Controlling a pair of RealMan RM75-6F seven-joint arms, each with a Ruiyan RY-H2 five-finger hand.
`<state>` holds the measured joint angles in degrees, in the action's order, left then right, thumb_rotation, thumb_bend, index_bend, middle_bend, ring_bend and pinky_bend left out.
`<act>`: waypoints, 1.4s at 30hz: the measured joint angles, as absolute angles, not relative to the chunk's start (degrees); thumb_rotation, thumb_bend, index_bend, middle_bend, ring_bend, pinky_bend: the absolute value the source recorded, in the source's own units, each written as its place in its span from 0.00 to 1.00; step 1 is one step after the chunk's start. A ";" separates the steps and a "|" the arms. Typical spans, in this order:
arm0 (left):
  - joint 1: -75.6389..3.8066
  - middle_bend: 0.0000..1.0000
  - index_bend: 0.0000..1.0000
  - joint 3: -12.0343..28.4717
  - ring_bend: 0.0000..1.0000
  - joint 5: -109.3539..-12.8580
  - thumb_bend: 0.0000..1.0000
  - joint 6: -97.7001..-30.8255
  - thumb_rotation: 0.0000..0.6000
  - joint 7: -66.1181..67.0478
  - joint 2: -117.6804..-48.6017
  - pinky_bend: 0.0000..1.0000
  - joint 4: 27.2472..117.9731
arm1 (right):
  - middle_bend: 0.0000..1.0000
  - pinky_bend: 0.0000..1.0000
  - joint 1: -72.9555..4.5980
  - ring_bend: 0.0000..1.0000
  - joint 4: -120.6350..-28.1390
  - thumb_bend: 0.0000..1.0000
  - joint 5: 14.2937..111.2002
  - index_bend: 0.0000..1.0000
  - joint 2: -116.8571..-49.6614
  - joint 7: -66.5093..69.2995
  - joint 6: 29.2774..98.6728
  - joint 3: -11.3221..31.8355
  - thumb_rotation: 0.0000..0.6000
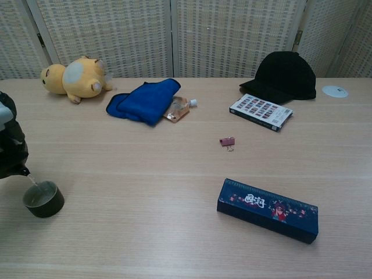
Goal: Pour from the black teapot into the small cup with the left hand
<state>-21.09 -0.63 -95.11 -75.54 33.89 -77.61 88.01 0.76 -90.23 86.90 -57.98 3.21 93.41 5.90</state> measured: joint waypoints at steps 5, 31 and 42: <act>-20.79 1.00 0.98 -0.43 0.96 -94.79 0.41 -76.01 0.87 32.40 -77.70 0.31 87.87 | 0.28 0.17 0.81 0.17 -90.45 0.16 86.96 0.24 -57.95 3.02 93.50 5.89 1.00; -20.97 1.00 0.98 3.62 0.96 -88.28 0.41 -75.39 0.82 20.47 -76.54 0.31 90.98 | 0.28 0.17 0.79 0.17 -90.51 0.16 86.87 0.24 -57.92 3.19 93.62 6.11 1.00; -23.00 1.00 0.97 7.49 0.95 -83.34 0.41 -72.91 0.82 9.22 -77.80 0.32 89.54 | 0.28 0.17 0.90 0.17 -89.83 0.16 86.52 0.24 -58.09 3.65 93.51 6.14 1.00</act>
<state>-23.00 7.49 -83.34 -72.91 9.22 -77.80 89.54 0.90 -89.83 86.52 -58.09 3.65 93.51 6.14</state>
